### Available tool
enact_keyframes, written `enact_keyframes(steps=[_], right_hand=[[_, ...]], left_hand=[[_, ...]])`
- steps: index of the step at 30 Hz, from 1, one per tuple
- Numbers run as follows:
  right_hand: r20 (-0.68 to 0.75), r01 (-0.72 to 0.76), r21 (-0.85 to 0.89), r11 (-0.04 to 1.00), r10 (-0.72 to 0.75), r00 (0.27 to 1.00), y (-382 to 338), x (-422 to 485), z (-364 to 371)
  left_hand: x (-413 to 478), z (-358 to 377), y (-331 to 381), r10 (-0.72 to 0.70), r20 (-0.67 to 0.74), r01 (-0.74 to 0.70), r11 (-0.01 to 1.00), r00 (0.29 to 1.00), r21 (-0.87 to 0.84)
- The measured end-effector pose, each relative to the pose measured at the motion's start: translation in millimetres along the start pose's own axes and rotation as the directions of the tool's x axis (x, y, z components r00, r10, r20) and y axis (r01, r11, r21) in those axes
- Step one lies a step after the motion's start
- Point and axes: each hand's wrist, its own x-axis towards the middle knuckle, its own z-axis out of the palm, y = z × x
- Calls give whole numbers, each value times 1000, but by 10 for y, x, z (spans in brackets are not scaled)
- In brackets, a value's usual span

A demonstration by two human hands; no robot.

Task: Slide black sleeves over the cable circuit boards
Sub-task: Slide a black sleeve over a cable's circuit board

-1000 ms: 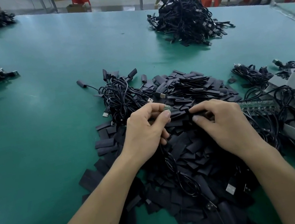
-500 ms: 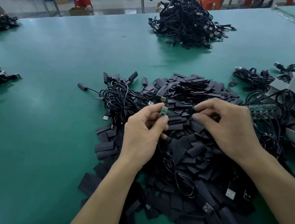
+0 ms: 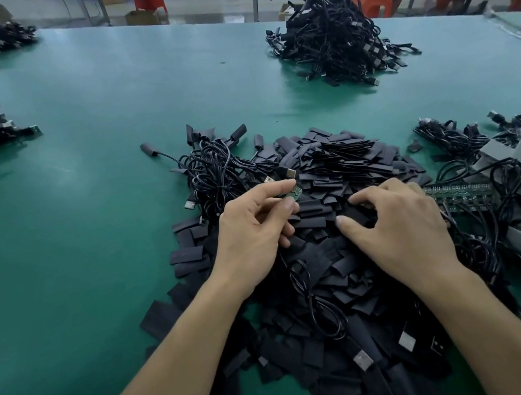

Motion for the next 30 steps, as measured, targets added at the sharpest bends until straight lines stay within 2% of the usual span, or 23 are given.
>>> enact_keyframes(steps=[5, 11, 17, 20, 24, 30], right_hand=[[21, 37, -3, 999, -37, 999, -2, -1, -17], [-98, 81, 240, 967, -59, 993, 32, 6, -7], [-195, 148, 318, 937, -89, 977, 39, 15, 19], [-211, 169, 316, 934, -104, 972, 47, 21, 29], [-301, 212, 322, 923, -112, 947, 49, 36, 14], [-258, 251, 367, 896, -161, 953, 46, 38, 28]], left_hand=[[12, 6, -10, -5, -11, 5, 999, 1000, 35], [-1, 24, 26, -18, -3, 17, 999, 1000, -40], [6, -1, 16, -38, 6, 39, 997, 999, -62], [9, -12, 9, -47, 15, 48, 997, 999, -58], [6, -11, 12, -26, 17, 27, 999, 1000, -35], [-3, -4, 15, -16, 44, 16, 1000, 999, 4]])
